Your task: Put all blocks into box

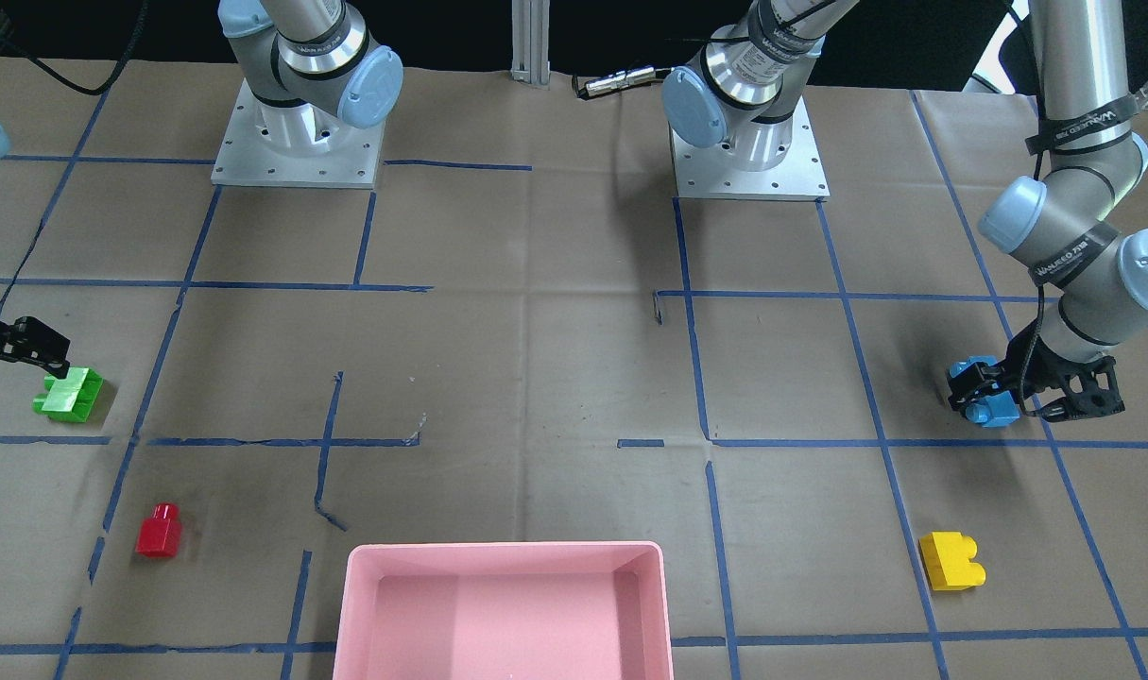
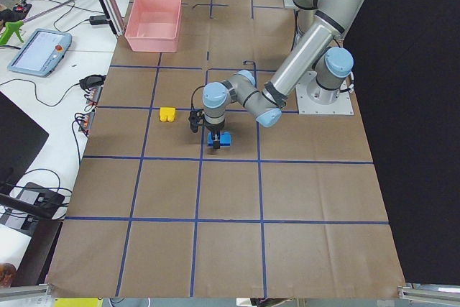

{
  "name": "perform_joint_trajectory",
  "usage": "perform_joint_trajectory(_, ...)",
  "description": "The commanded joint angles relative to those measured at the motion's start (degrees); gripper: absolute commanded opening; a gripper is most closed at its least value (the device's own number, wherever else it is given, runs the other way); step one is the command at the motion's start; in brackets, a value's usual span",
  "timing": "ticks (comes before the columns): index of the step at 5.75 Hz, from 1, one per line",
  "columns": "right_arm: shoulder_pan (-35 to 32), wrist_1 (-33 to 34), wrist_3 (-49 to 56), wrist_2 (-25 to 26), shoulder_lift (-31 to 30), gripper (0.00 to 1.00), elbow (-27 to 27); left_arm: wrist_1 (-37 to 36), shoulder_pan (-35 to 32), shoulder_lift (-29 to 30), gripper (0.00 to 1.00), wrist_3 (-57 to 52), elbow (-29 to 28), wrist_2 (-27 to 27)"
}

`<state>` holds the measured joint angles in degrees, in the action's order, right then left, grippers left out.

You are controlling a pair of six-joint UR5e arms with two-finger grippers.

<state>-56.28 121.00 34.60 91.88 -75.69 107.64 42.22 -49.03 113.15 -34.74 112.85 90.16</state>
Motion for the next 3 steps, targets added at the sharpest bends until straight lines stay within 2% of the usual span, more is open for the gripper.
perform_joint_trajectory(1,1.25,1.43,-1.47,0.05,1.5,0.99,1.43,-0.03,0.51,0.05,0.75,-1.02,-0.43,0.19)
perform_joint_trajectory(2,1.43,3.87,-0.77,0.4,3.69,0.99,1.43,-0.03,0.43,0.05,0.64,-1.03,-0.43,0.19)
perform_joint_trajectory(3,2.39,5.11,-0.59,0.23,4.84,0.99,2.04,-0.03,0.51,0.05,0.59,-1.03,-0.43,-0.16)
